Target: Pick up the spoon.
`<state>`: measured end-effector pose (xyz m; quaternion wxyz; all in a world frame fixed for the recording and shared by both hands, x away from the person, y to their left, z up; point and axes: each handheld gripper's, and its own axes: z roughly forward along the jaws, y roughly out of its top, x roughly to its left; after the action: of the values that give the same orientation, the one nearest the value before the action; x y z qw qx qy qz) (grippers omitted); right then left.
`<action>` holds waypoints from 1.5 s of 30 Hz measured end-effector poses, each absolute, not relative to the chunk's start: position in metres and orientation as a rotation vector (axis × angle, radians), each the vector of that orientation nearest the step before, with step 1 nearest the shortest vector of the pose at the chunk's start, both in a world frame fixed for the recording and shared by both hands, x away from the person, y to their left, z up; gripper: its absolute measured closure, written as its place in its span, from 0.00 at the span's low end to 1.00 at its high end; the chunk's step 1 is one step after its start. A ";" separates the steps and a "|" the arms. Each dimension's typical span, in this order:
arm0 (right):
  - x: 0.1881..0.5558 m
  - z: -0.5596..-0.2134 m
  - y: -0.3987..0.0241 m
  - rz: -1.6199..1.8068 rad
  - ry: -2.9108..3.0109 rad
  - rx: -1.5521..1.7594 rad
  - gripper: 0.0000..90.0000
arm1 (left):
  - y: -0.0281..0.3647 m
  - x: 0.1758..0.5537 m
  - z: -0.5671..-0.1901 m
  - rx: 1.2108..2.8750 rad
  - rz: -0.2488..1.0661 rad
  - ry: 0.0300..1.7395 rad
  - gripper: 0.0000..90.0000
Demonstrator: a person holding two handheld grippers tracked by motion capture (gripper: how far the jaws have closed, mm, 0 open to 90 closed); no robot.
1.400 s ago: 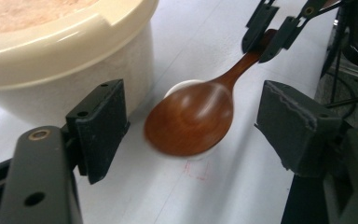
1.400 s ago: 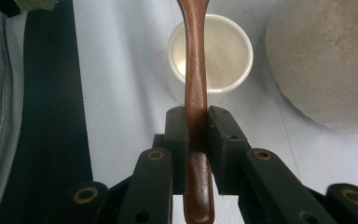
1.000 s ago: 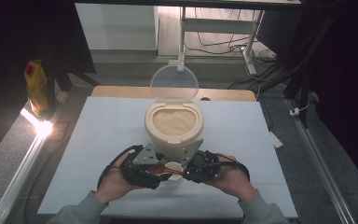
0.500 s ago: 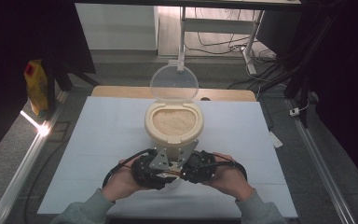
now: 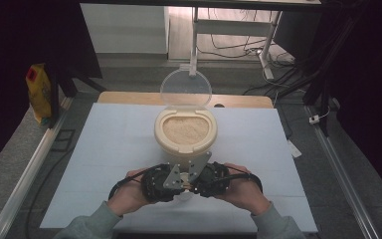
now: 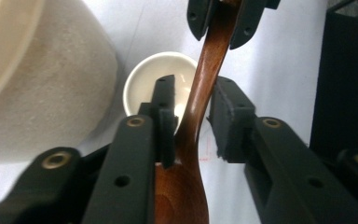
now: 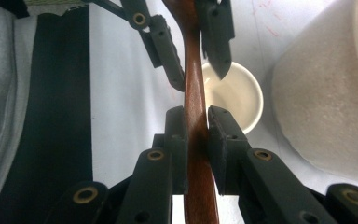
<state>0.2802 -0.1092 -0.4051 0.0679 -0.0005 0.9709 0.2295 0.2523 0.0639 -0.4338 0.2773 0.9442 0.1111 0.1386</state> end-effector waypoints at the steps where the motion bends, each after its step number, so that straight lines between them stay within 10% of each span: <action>1: 0.280 -0.405 -0.109 0.700 2.923 -0.001 0.86 | 0.063 0.252 -0.434 2.550 0.367 0.282 0.81; 16: 0.284 -0.404 -0.115 0.870 2.833 0.032 0.81 | 0.071 0.252 -0.433 2.539 0.403 0.287 0.89; 22: 0.286 -0.391 -0.138 1.078 2.656 0.367 0.62 | 0.076 0.254 -0.433 2.499 0.464 0.380 0.89; 45: 0.276 -0.423 -0.170 1.511 2.348 1.166 0.51 | 0.071 0.252 -0.435 2.370 0.571 0.482 0.89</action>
<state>0.2760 -0.1700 -0.4226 0.0578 0.3846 0.7748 0.4985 0.2519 0.0712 -0.4345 0.3226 0.9027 0.1835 0.2177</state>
